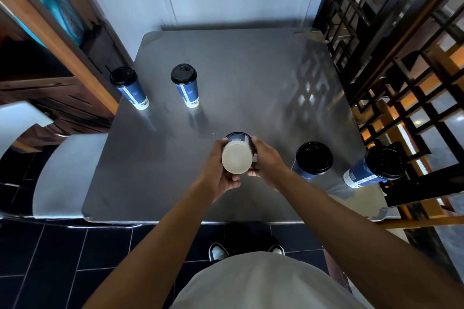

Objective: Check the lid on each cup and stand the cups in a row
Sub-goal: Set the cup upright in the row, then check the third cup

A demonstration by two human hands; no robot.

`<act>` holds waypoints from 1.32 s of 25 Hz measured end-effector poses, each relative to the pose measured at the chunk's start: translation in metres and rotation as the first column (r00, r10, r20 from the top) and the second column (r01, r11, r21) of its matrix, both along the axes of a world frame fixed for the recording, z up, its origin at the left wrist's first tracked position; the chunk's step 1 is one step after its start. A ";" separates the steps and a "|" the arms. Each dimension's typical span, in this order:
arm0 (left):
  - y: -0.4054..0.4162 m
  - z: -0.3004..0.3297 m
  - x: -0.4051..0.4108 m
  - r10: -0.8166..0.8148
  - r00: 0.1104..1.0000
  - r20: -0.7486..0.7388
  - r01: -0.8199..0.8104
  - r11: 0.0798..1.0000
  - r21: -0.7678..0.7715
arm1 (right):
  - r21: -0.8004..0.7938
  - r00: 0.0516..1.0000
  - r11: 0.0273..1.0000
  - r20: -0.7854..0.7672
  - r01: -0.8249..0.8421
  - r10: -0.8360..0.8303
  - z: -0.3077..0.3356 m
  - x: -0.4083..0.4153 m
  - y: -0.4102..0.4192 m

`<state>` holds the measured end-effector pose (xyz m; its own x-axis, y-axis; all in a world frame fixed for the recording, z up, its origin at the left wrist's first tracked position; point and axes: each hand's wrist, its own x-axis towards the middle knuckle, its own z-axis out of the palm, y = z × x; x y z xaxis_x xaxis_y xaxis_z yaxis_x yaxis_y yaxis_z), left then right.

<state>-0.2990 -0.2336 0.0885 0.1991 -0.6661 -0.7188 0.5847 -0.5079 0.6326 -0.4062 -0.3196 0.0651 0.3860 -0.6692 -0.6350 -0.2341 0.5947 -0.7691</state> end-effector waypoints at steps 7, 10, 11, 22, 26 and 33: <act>-0.003 -0.001 -0.006 0.035 0.999 -0.012 -0.035 0.999 -0.013 | 0.067 0.996 0.996 0.055 0.061 -0.064 0.002 0.003 0.003; -0.004 -0.002 -0.005 0.004 1.000 0.004 -0.004 1.000 0.012 | 0.050 0.997 0.998 0.064 0.040 -0.044 0.003 0.001 0.001; -0.003 -0.002 -0.004 -0.025 0.999 0.020 0.025 0.999 0.031 | 0.038 0.997 0.999 0.066 0.025 -0.027 0.003 0.000 0.001; -0.004 -0.004 0.001 0.092 0.984 -0.154 -0.087 0.995 0.038 | -0.247 0.992 0.963 -0.084 -0.109 0.091 0.001 0.004 -0.006; -0.005 -0.002 -0.003 0.111 0.993 -0.046 -0.109 0.993 0.041 | -0.046 0.999 0.998 -0.006 -0.032 0.032 -0.002 0.006 -0.003; -0.006 -0.003 -0.002 0.134 0.988 -0.083 -0.128 0.989 0.072 | -0.087 1.000 0.996 0.003 -0.025 0.025 -0.004 0.007 -0.005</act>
<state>-0.3006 -0.2396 0.0853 0.2158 -0.5887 -0.7790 0.7005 -0.4625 0.5436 -0.3990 -0.3247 0.0609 0.4055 -0.7119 -0.5734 -0.2450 0.5197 -0.8185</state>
